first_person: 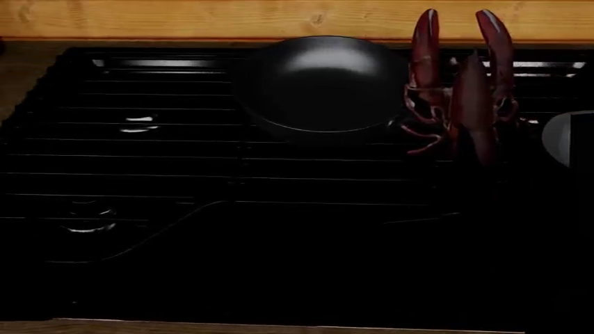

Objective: Pick the lobster from the plate and place it in the pan.

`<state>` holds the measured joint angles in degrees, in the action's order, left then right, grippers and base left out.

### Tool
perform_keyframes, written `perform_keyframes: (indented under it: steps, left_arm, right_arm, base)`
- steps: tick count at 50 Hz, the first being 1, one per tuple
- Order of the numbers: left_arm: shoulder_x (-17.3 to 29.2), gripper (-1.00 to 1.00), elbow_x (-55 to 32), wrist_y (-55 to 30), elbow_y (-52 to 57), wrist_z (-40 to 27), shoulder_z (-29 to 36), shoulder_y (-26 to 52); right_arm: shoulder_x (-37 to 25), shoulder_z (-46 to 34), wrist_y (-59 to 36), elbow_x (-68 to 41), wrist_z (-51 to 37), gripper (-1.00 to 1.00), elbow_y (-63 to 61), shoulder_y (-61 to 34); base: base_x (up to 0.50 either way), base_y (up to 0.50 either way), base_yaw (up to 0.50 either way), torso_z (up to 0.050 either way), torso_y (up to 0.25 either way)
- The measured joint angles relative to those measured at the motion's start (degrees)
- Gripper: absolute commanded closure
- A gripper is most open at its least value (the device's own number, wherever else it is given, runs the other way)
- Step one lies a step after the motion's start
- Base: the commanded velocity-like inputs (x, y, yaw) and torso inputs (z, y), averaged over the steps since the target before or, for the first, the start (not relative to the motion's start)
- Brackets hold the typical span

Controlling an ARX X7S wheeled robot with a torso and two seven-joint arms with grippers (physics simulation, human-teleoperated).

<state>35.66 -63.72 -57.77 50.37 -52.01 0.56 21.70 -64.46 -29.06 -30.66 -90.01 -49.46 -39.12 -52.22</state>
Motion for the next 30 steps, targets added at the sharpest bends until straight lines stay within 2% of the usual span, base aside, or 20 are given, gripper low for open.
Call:
perform_keyframes:
  steps: [3,19,30]
  left_arm:
    - [0.03,-1.00,0.06,0.10,-0.05,0.03,0.07,-0.03]
    - [0.29,-1.00,-0.39,0.29,0.07,-0.42,0.18,0.13]
    - [0.37,-1.00,-0.57,0.37,0.03,-0.63,0.50,0.43]
  right_arm:
    - [0.08,0.01,0.05,0.14,0.12,1.00,-0.01,0.06]
    - [0.28,0.55,0.37,-0.11,0.67,1.00,-0.52,-0.41]
    - [0.43,0.92,0.59,0.01,1.27,1.00,-0.94,-0.73]
  base:
    - [0.00,0.28,0.00,0.000,0.000]
    - [0.00,0.00,0.00,0.000,0.001]
    - [0.39,0.00,0.00,0.000,0.000]
